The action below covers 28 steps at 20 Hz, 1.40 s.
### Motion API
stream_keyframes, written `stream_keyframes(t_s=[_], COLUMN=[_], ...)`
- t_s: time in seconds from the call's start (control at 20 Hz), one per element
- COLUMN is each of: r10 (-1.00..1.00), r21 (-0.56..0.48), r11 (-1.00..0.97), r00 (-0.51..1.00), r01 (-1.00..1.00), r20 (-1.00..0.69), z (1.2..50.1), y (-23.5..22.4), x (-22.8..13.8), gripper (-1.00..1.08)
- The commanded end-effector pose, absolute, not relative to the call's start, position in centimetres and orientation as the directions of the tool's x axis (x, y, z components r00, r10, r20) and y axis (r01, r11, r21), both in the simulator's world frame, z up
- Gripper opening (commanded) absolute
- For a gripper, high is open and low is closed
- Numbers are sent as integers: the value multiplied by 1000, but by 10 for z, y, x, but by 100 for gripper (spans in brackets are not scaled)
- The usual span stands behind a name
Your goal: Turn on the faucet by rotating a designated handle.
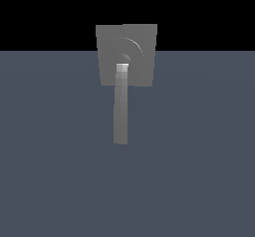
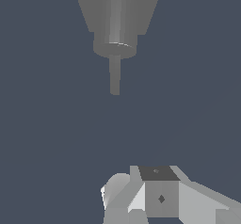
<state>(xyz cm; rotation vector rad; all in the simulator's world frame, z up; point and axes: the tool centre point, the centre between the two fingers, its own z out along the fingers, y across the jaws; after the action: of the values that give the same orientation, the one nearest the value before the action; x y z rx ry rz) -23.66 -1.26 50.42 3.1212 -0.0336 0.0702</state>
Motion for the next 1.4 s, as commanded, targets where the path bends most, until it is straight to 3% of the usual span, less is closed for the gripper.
stream_keyframes(t_s=[0.0, 0.8, 1.1, 1.35], r10=[-21, 57, 116, 209], r21=[19, 22, 106, 237], r11=[-1000, -998, -988, -954], r00=[999, 997, 991, 974], r01=[-22, 56, 109, 184], r20=[45, 44, 68, 86], z=[504, 503, 508, 518], y=[-13, 5, 4, 5], x=[-237, -233, -233, -232], gripper=[-100, -100, -100, -100])
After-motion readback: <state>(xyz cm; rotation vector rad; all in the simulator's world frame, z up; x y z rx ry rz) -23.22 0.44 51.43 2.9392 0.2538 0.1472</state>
